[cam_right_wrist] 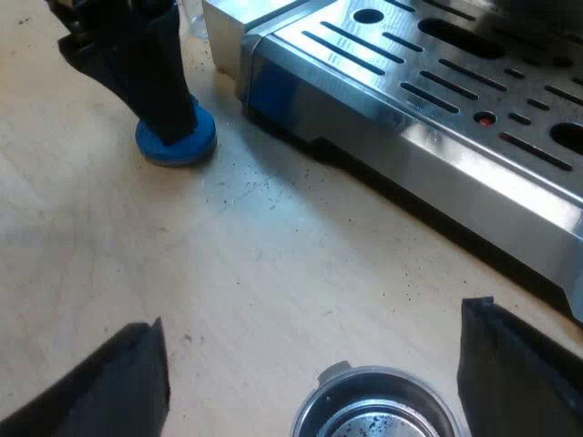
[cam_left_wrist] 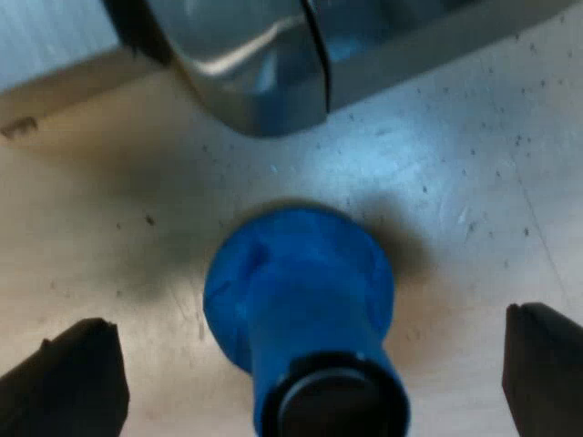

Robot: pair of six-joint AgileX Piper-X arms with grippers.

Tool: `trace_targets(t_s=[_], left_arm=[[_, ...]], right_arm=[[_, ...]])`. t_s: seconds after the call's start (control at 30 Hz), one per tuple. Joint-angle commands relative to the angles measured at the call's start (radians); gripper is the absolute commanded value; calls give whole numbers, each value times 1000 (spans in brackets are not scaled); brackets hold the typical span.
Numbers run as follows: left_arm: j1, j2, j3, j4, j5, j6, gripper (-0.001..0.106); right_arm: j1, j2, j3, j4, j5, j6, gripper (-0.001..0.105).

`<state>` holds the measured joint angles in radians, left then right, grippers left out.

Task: Grind coffee beans and then tamp

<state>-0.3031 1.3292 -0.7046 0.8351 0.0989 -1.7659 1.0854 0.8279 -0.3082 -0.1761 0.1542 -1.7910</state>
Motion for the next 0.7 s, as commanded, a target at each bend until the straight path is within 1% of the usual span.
trace_targets(t_s=[0.03,0.07,0.13,0.17,0.23,0.27,0.33,0.37,0.4,0.43,0.47,0.53,0.57,0.63,0.67,0.7], left_arm=[[1,-44,-14,31,-2,5,85],[1,-58,-14,31,-4,5,85],[1,-134,-14,29,-11,5,85],[1,-149,-14,29,-15,5,85],[1,-237,-14,25,-45,6,85],[1,-273,-14,25,-48,6,85],[1,-377,-14,25,-60,6,85],[1,-396,-14,25,-61,6,85],[1,-456,-14,25,-60,6,85],[1,-484,-14,25,-60,6,85],[1,-484,-14,25,-60,6,85],[1,-618,-14,25,-65,6,85],[1,-626,-14,25,-66,6,85],[1,-745,-36,21,-74,6,85],[1,-757,-44,19,-77,6,85],[1,-792,-64,18,-88,6,85]], right_arm=[[1,0,-19,2,-3,24,67],[1,0,-22,6,-3,24,67],[1,0,-65,77,-3,24,67],[1,0,-74,94,-3,24,67],[1,0,-137,225,-3,24,67],[1,0,-155,260,-3,24,67],[1,0,-216,375,-3,24,67],[1,0,-216,375,-3,24,67],[1,0,-227,400,-3,24,67],[1,0,-269,449,-3,24,67],[1,0,-310,492,-3,24,67],[1,2,-372,549,-3,24,67],[1,2,-384,560,-3,24,67],[-11,2,-466,638,-1,24,67],[-15,2,-478,650,-1,24,67],[-30,4,-517,690,-1,24,67]])
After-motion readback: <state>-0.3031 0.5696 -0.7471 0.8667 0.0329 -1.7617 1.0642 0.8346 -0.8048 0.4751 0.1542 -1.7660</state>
